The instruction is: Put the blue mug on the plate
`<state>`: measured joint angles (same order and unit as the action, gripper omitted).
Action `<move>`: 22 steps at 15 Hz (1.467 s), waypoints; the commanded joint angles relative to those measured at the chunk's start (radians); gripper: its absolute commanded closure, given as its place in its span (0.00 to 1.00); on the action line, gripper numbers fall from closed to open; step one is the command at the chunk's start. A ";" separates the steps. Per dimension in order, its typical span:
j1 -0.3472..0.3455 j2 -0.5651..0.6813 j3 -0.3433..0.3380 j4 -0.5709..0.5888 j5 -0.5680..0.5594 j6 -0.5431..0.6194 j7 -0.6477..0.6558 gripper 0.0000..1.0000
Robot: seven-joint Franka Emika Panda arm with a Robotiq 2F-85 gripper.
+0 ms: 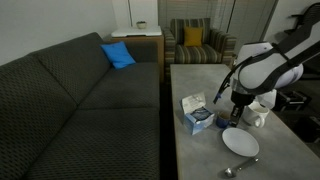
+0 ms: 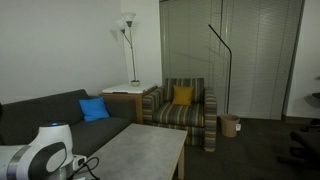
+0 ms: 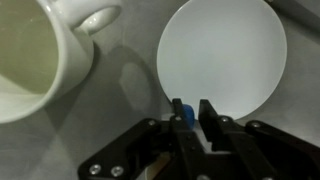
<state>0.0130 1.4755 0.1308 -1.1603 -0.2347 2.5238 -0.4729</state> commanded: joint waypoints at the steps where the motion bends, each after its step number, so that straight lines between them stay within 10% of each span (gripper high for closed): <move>1: -0.013 0.000 0.004 -0.011 0.018 0.015 -0.035 0.86; 22: 0.016 -0.001 -0.023 0.062 0.022 -0.065 0.029 0.97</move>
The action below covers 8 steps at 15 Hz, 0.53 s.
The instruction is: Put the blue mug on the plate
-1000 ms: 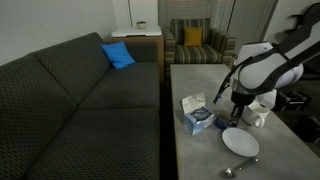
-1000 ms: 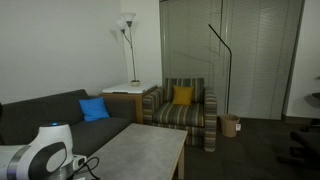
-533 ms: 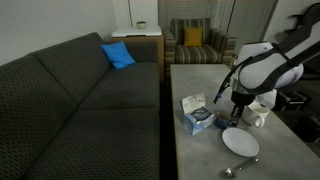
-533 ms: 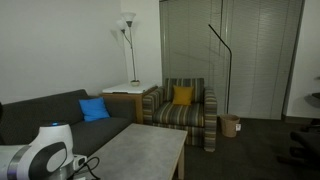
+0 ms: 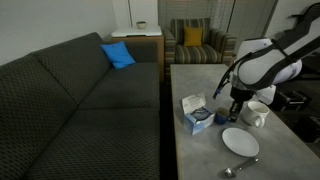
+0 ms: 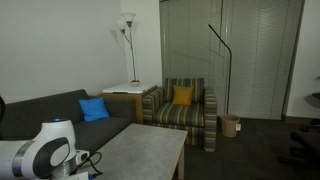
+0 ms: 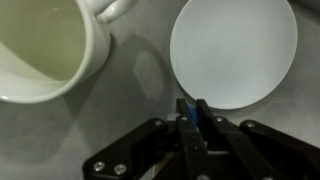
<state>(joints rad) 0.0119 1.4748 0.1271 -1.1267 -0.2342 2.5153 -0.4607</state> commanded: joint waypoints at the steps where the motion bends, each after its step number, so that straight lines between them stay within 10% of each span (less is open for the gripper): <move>1: 0.023 0.000 -0.025 0.035 0.022 -0.084 0.028 0.97; 8: -0.007 -0.032 -0.001 -0.004 0.012 -0.088 0.059 0.97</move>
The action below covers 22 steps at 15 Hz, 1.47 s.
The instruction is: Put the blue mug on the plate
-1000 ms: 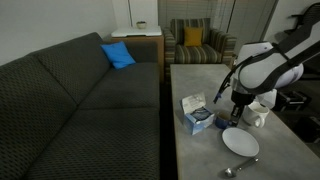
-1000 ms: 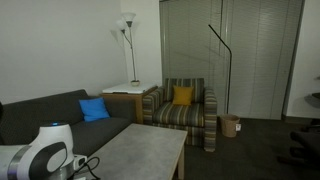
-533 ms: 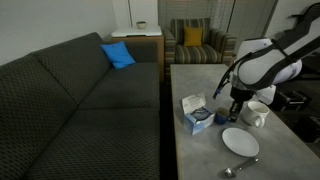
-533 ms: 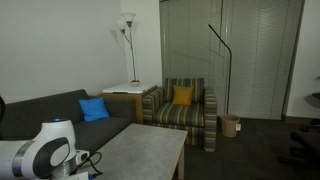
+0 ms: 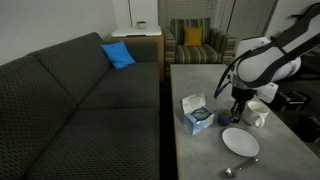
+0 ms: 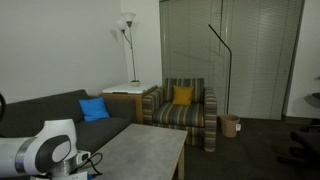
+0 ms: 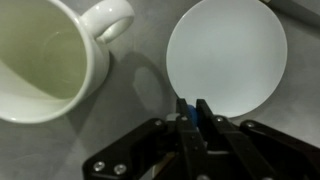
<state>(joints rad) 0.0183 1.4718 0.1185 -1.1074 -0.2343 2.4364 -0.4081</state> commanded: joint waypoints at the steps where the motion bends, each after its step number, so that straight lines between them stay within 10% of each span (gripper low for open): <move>1: -0.014 -0.035 0.008 -0.028 0.012 -0.011 0.011 0.97; 14: -0.075 -0.188 0.077 -0.206 0.008 -0.209 -0.065 0.97; 22: -0.072 -0.216 0.054 -0.351 -0.017 -0.078 -0.042 0.97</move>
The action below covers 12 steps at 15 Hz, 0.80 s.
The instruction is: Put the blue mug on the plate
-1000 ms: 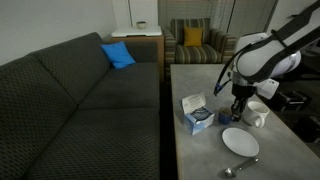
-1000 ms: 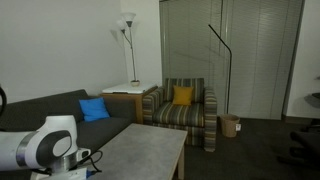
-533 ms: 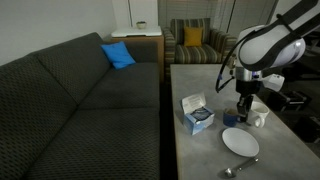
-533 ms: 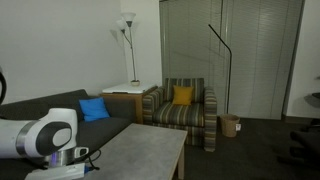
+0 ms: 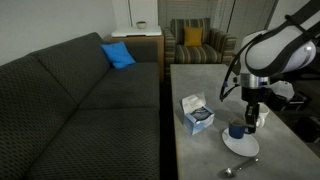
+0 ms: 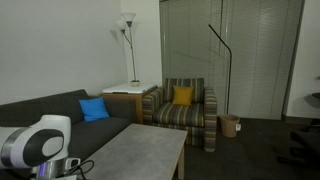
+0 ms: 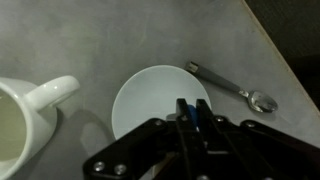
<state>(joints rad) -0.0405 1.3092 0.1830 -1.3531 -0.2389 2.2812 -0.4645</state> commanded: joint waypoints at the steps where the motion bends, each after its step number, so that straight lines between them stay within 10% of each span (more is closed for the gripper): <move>1: -0.010 -0.050 -0.020 -0.118 -0.015 0.113 0.026 0.97; 12: 0.005 -0.010 -0.063 -0.175 0.015 0.345 0.077 0.97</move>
<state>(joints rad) -0.0317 1.3125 0.1169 -1.4897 -0.2379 2.5782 -0.3880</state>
